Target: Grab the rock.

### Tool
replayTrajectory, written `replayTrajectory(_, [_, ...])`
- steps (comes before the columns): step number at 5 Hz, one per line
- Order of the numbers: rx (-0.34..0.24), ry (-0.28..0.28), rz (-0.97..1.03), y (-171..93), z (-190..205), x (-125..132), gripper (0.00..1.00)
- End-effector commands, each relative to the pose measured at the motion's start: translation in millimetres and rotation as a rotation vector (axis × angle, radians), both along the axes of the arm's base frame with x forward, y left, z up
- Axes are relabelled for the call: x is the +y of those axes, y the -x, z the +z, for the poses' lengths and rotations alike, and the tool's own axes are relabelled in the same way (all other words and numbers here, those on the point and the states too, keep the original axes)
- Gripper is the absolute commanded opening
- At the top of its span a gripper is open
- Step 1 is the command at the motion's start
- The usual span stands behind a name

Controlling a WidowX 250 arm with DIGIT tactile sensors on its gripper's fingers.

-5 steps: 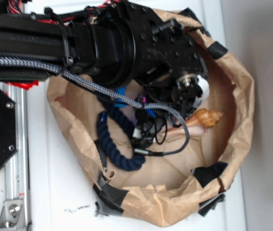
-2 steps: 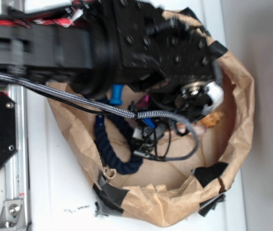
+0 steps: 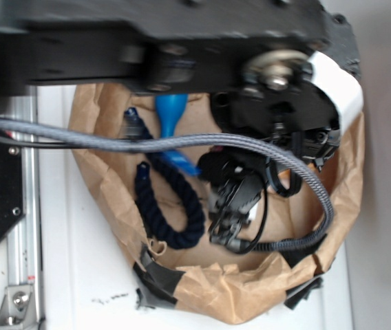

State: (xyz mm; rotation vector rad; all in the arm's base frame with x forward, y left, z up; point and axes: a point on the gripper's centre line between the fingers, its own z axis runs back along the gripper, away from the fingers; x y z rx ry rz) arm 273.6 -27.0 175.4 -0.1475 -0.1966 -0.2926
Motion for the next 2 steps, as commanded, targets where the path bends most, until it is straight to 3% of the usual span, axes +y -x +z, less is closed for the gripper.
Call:
replayTrajectory(1, [-0.012,0.047,0.12,-0.4,11.7,12.7,0.0])
replayTrajectory(2, [0.002,0.038,0.208,-1.6,4.6,15.8,0.0])
